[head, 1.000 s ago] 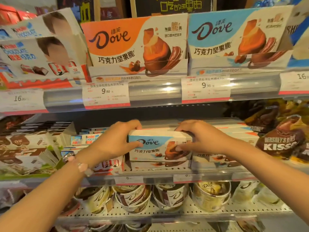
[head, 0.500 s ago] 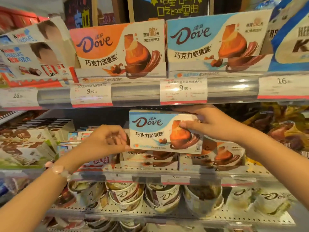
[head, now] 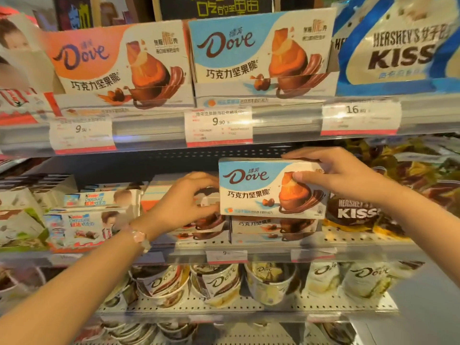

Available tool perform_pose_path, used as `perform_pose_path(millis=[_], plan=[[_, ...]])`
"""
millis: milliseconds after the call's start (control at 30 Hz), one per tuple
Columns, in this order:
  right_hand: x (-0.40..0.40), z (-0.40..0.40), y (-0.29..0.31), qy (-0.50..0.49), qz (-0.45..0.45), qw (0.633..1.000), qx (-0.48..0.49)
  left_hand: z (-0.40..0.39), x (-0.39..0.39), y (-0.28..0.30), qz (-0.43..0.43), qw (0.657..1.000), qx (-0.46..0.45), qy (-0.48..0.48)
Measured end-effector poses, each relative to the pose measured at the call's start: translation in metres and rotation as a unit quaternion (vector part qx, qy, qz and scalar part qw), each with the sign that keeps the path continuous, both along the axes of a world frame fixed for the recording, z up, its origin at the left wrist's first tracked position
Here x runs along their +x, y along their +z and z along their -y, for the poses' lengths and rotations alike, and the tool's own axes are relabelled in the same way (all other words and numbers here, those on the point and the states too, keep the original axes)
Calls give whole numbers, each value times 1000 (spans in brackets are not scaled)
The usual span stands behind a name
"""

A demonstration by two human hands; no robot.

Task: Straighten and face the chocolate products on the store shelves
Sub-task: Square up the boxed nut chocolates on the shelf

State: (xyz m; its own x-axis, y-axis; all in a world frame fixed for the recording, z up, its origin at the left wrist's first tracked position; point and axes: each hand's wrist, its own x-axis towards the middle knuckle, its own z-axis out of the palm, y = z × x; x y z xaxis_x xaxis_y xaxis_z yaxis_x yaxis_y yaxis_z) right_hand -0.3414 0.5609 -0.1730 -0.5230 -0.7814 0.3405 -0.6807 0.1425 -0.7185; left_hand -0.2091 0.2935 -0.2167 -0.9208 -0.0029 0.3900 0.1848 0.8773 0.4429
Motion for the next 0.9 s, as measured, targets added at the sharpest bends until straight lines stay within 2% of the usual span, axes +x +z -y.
perform_pose_path(millis=[167,333,467,667,767,900], plan=[[-7,-35,0,-28,37,999,-10,-18,-24,-8,39,999,-20,-22],[-10,-49,2,-44,38,998,-7,-29,-42,-18,0,994,-112,15],[-11,-53,1,-51,34,998,-14,-28,-46,-12,-1,994,-106,-7],[-10,-58,1,-40,31,999,-19,-31,-42,7,7,996,89,-11],[-11,-61,1,-38,29,998,-33,-28,-35,22,0,970,245,-2],[-12,-60,1,-33,20,999,-27,-15,-19,38,-16,946,323,-26]])
